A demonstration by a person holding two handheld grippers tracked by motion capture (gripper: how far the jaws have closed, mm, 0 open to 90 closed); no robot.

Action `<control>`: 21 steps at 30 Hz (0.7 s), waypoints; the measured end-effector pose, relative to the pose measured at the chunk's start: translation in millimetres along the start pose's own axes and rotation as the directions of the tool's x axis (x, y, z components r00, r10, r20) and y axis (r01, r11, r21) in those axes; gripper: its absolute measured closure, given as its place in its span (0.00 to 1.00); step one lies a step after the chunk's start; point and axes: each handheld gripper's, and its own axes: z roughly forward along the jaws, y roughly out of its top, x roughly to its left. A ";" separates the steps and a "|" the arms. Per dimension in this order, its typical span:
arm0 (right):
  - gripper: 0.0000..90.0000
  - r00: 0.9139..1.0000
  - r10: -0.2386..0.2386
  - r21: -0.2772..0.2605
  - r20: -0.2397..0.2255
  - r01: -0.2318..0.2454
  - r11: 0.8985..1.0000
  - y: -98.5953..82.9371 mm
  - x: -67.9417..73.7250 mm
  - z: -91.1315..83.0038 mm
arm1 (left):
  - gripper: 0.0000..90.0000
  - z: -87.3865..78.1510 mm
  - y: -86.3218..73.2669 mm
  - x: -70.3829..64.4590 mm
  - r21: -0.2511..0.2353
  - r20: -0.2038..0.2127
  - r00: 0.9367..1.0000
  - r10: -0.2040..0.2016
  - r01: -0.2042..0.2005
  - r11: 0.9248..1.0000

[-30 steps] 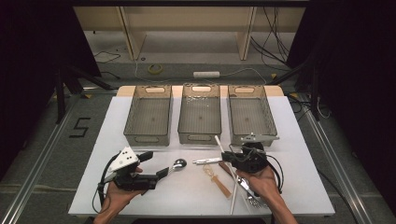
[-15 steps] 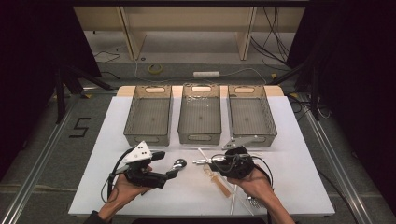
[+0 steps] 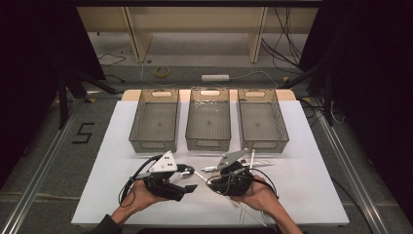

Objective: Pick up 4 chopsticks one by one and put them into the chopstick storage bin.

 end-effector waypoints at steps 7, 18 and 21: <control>0.94 0.998 -0.056 0.041 -0.032 0.058 0.997 -0.1 5.9 5.4 | 0.36 2.5 -0.4 -4.4 0.037 0.044 0.997 0.059 -0.061 0.997; 0.94 0.989 -0.121 0.091 -0.089 0.130 0.987 1.9 14.1 12.8 | 0.48 5.9 -2.5 -14.7 0.083 0.110 0.979 0.173 -0.182 0.980; 0.94 0.986 -0.130 0.106 -0.100 0.140 0.984 2.5 15.8 13.7 | 0.51 7.0 -3.2 -17.2 0.097 0.124 0.973 0.195 -0.208 0.973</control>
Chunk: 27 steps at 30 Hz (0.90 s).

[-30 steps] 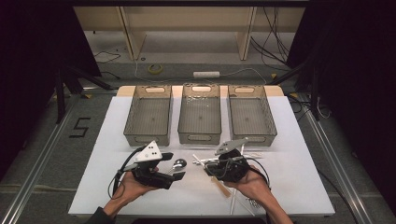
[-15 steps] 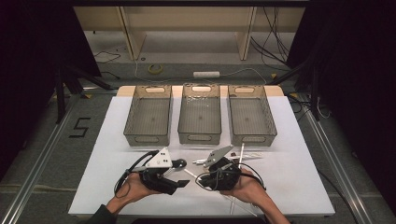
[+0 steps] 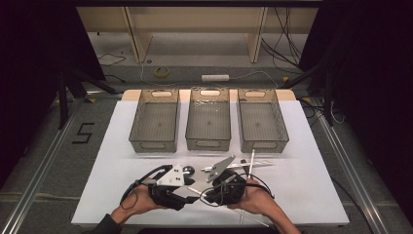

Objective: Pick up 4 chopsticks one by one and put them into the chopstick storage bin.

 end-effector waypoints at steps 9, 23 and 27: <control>0.94 0.999 -0.029 0.021 -0.028 0.030 0.999 1.0 3.1 3.8 | 0.59 2.9 -1.1 -3.6 0.050 0.028 0.998 0.050 -0.051 0.997; 0.94 0.995 -0.073 0.048 -0.064 0.076 0.996 1.6 7.7 6.0 | 0.70 7.7 -3.7 -7.7 0.098 0.088 0.992 0.089 -0.097 0.990; 0.94 0.994 -0.082 0.057 -0.072 0.086 0.995 1.9 9.0 6.9 | 0.74 7.7 -3.4 -9.2 0.099 0.101 0.990 0.100 -0.110 0.989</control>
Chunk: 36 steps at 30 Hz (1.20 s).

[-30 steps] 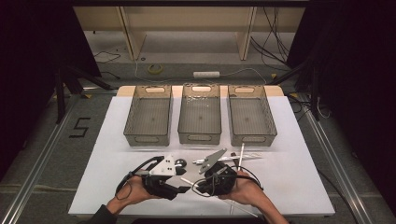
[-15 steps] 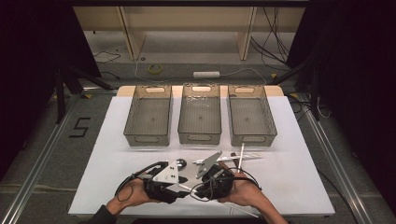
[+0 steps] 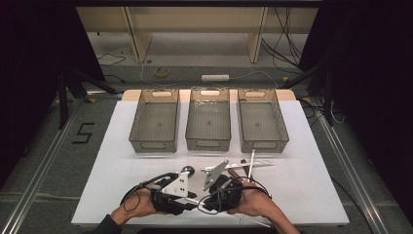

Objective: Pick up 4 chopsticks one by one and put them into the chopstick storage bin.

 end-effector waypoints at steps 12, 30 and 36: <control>0.93 0.998 -0.054 0.017 -0.022 0.055 0.998 -0.2 2.6 1.2 | 0.85 -0.5 -0.9 -2.1 0.022 0.060 0.997 0.039 -0.040 0.999; 0.60 0.999 0.022 -0.108 0.026 -0.019 0.994 2.0 2.6 -39.4 | 0.91 -11.4 1.6 -6.7 -0.031 0.092 0.995 0.047 -0.044 0.999; 0.48 0.991 0.094 -0.212 0.092 -0.073 0.975 -3.3 -0.9 -66.2 | 0.92 -21.6 2.4 -2.7 -0.064 0.042 0.999 0.020 -0.018 0.998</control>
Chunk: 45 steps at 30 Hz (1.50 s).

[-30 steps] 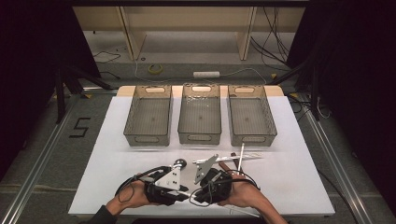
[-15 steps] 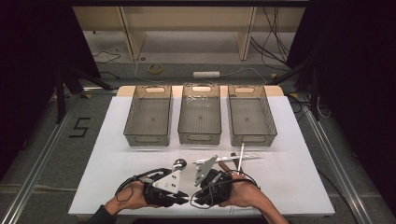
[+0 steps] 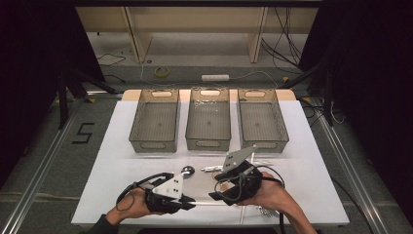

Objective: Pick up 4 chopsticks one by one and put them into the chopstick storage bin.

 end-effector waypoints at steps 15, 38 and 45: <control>0.37 0.967 0.194 -0.255 0.168 -0.147 0.956 -23.4 -23.3 -41.9 | 0.92 -26.6 -4.4 22.0 -0.125 -0.244 0.948 -0.203 0.177 0.976; 0.35 0.910 0.358 -0.242 0.209 -0.306 0.921 -77.2 -41.0 -27.0 | 0.92 -78.1 -30.0 79.8 -0.360 -0.560 0.673 -0.484 0.328 0.873; 0.33 0.906 0.367 -0.242 0.210 -0.316 0.917 -79.8 -40.8 -23.9 | 0.92 -82.5 -44.0 107.5 -0.378 -0.623 0.570 -0.536 0.380 0.844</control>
